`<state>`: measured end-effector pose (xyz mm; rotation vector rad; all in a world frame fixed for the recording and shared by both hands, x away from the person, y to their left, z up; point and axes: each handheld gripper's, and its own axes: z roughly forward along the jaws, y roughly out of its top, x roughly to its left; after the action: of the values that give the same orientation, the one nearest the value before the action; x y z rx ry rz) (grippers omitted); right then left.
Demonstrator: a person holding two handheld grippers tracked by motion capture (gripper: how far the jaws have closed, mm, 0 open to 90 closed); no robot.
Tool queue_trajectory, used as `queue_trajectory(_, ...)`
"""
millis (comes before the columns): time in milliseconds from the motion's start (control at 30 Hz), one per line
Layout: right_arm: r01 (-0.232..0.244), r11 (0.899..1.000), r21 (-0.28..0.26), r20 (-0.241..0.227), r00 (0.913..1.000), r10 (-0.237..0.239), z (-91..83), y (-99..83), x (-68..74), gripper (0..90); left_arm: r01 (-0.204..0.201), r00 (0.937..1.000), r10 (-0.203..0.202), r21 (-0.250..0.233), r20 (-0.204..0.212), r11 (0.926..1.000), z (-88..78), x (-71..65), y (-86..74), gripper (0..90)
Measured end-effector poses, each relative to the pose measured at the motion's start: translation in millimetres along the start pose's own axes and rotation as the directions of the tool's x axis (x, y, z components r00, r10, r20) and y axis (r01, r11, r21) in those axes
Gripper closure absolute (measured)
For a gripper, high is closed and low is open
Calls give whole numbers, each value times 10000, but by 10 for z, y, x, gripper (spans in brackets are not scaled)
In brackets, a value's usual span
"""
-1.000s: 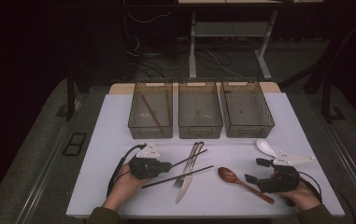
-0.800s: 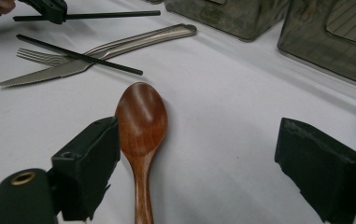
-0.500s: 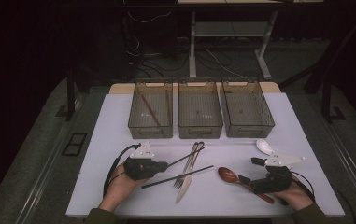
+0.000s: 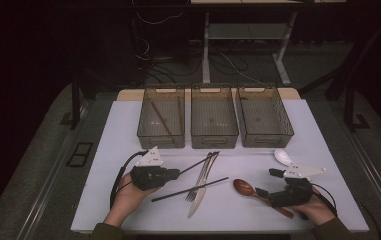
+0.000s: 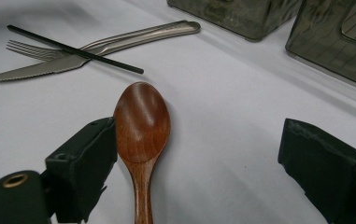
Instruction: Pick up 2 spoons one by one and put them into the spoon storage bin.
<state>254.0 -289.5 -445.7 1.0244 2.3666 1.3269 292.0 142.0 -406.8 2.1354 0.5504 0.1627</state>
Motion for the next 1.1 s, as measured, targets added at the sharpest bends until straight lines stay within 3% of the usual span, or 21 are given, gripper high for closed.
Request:
queue_trajectory(300,-53,10000,-44,-7,10000,53,-8,3,-6,114,174,9996,-184,-511,-191,9985,-66,64,91,850)
queue_trajectory(567,-117,9999,-73,55,9999,117,-32,-8,-12,114,89,9981,-148,-980,-594,9951,-135,201,268,849)
queue_trajectory(867,-99,9999,-38,39,9999,99,-18,-7,-14,114,263,9930,-452,-1690,-1088,9853,-197,454,443,849)
queue_trajectory(1100,-134,9999,-9,48,9999,134,-17,-10,-21,114,418,9870,-695,-1860,-1451,9817,-157,693,518,849)
